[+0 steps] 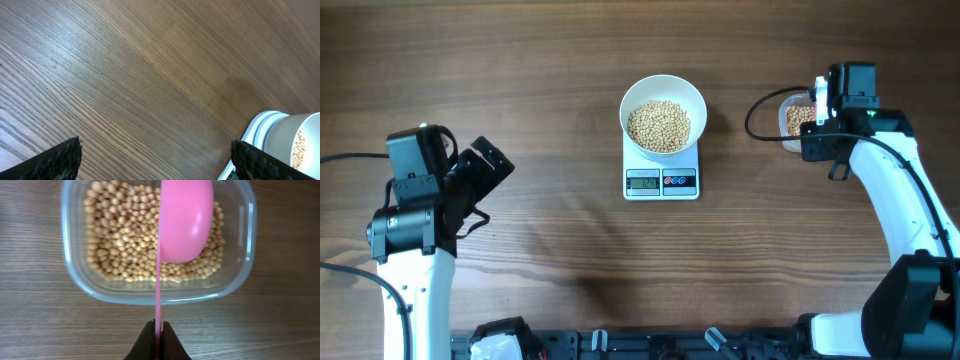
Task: Scoop item into bowl and weigh 150g on scale
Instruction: 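Lower the scoop into the soybeans with the right gripper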
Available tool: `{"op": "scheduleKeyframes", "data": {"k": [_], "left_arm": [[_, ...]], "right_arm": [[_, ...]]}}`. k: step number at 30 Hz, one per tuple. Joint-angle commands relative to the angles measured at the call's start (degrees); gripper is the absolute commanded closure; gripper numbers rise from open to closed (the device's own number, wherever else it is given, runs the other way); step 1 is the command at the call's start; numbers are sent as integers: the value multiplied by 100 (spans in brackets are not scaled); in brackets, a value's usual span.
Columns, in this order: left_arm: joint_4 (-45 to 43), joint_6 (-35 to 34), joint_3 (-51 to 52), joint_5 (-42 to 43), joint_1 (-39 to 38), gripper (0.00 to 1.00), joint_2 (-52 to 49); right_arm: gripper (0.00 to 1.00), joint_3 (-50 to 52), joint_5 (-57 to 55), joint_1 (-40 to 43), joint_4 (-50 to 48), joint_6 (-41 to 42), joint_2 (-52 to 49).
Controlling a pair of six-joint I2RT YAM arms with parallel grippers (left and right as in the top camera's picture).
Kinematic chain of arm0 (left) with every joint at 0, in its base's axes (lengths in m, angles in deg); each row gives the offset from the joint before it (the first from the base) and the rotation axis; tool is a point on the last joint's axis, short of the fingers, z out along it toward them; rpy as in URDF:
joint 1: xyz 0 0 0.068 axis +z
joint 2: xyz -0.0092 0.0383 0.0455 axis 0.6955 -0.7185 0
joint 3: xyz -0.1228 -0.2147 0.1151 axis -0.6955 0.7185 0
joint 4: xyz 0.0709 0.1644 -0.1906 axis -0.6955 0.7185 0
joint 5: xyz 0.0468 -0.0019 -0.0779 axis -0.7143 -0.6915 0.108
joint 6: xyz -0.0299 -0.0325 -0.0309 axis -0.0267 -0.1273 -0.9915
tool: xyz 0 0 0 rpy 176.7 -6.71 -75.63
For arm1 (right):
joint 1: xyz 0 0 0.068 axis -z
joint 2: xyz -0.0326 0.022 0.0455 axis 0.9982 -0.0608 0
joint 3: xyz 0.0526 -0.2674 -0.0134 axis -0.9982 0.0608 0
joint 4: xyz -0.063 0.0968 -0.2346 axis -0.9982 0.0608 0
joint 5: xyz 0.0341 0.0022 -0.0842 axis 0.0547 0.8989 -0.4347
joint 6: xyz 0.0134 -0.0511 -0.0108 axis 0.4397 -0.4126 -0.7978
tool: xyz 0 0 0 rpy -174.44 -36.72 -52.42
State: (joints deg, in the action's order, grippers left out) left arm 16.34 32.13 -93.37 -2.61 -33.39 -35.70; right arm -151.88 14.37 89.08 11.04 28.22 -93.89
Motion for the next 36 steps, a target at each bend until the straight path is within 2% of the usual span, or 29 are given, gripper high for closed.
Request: {"op": "scheduleKeyframes", "data": {"k": [1, 9, 23, 36], "left_arm": [[-15, 28, 4, 31, 37, 0, -11], [-15, 28, 4, 31, 37, 0, -11], [-15, 28, 4, 31, 37, 0, -11], [-15, 28, 4, 31, 37, 0, -11]], "right_arm": [[96, 72, -393, 9, -26, 70, -59], [96, 72, -120, 9, -44, 72, -225], [96, 72, 1073, 9, -15, 120, -243], [96, 293, 1386, 28, 212, 243, -247]]}}
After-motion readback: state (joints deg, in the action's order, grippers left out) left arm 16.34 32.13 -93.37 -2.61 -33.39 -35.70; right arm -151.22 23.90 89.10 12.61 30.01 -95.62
